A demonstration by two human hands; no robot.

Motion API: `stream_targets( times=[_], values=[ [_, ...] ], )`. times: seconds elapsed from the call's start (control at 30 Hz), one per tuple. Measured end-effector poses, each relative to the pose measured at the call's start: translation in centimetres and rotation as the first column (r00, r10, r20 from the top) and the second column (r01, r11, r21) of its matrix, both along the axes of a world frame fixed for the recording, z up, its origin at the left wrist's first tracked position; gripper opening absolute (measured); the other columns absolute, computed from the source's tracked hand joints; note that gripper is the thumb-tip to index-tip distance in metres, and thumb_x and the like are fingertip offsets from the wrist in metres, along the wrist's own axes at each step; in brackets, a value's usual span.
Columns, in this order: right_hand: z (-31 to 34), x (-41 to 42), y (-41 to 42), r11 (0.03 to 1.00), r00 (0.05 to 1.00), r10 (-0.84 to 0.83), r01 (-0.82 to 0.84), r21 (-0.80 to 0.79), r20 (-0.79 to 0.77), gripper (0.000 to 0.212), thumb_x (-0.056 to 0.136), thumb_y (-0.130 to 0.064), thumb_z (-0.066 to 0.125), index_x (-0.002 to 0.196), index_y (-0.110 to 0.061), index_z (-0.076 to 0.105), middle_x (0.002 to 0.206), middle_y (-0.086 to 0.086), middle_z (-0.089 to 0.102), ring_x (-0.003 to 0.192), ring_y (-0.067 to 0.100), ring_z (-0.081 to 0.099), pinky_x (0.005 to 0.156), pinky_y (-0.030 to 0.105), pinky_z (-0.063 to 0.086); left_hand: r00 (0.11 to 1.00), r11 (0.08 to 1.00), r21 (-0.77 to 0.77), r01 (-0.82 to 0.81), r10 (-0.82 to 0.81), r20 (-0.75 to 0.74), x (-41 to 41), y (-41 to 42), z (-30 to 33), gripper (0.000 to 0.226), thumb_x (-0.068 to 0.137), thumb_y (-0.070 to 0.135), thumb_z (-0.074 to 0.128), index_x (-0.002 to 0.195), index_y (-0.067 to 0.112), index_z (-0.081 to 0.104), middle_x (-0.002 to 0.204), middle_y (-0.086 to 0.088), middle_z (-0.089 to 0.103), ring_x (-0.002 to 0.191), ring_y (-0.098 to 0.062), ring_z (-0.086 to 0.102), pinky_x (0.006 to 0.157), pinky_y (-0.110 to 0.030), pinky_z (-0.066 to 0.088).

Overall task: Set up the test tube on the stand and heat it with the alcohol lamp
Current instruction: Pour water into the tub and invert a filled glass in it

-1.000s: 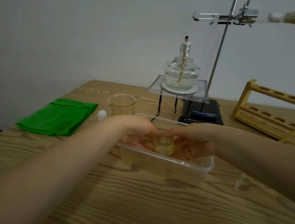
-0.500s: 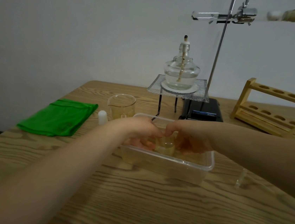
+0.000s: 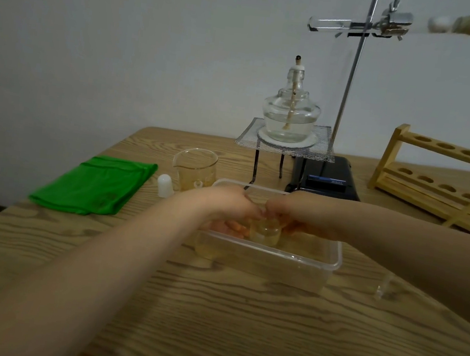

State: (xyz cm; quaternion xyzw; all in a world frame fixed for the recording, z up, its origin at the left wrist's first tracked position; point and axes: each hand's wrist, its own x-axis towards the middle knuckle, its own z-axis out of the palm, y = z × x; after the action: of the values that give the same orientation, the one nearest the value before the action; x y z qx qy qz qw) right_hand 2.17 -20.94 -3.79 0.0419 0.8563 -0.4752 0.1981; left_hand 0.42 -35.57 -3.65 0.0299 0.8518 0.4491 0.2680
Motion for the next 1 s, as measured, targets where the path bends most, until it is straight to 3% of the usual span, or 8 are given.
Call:
stream_targets(
  times=[0.17,0.4,0.5,0.6,0.77,1.0],
  values=[
    [0.1,0.5,-0.1,0.999,0.999,0.033,-0.033,-0.014,0.005,0.006,0.087,-0.016,0.054,0.085,-0.013,0.059,0.092,0.007,0.060,0.090,0.020,0.056,0.089,0.032,0.048,0.999,0.998,-0.053,0.047,-0.047,-0.014,0.2,-0.2,0.2,0.036,0.090,0.022,0.060,0.122,0.007,0.053,0.122,-0.013,0.060,0.084,-0.022,0.063,0.091,-0.043,0.053],
    [0.2,0.8,-0.5,0.993,0.993,0.118,-0.118,-0.010,0.011,0.008,0.088,-0.017,0.051,0.088,-0.019,0.059,0.105,0.009,0.060,0.095,0.022,0.054,0.093,0.034,0.046,0.986,0.972,-0.179,0.149,-0.161,-0.052,0.1,-0.7,0.4,0.041,0.089,0.028,0.060,0.125,0.010,0.053,0.122,-0.006,0.060,0.101,-0.023,0.066,0.093,-0.040,0.052],
    [0.3,0.9,-0.6,0.991,0.990,0.136,-0.136,-0.017,0.021,0.010,0.088,-0.014,0.050,0.085,-0.019,0.058,0.093,0.007,0.057,0.089,0.021,0.050,0.086,0.032,0.044,0.978,0.957,-0.220,0.190,-0.205,-0.044,0.1,-0.7,0.6,0.037,0.089,0.028,0.059,0.122,0.011,0.055,0.117,-0.006,0.060,0.093,-0.019,0.063,0.092,-0.039,0.052],
    [0.5,1.1,-0.6,0.990,0.990,0.142,-0.142,-0.023,0.026,0.012,0.087,-0.013,0.050,0.083,-0.017,0.059,0.093,0.007,0.057,0.089,0.021,0.050,0.088,0.033,0.044,0.977,0.954,-0.227,0.196,-0.209,-0.033,0.3,-0.7,0.7,0.040,0.091,0.028,0.057,0.128,0.012,0.051,0.127,-0.005,0.055,0.084,-0.017,0.063,0.088,-0.031,0.052],
    [0.7,1.4,-0.6,0.988,0.988,0.153,-0.152,-0.020,0.036,0.012,0.089,-0.013,0.049,0.081,-0.016,0.059,0.085,0.004,0.056,0.083,0.018,0.050,0.082,0.030,0.042,0.972,0.941,-0.256,0.222,-0.234,-0.016,0.4,-0.9,0.7,0.046,0.089,0.034,0.058,0.130,0.016,0.049,0.132,-0.006,0.053,0.097,-0.022,0.065,0.100,-0.046,0.045],
    [0.9,1.2,-0.5,0.993,0.992,0.114,-0.114,0.002,0.050,0.010,0.086,-0.013,0.055,0.077,-0.015,0.058,0.077,0.002,0.056,0.074,0.015,0.051,0.076,0.027,0.044,0.972,0.939,-0.260,0.225,-0.235,-0.008,0.5,-0.8,0.9,0.048,0.089,0.033,0.057,0.133,0.017,0.046,0.132,-0.002,0.051,0.105,-0.025,0.062,0.103,-0.049,0.040]
  ],
)
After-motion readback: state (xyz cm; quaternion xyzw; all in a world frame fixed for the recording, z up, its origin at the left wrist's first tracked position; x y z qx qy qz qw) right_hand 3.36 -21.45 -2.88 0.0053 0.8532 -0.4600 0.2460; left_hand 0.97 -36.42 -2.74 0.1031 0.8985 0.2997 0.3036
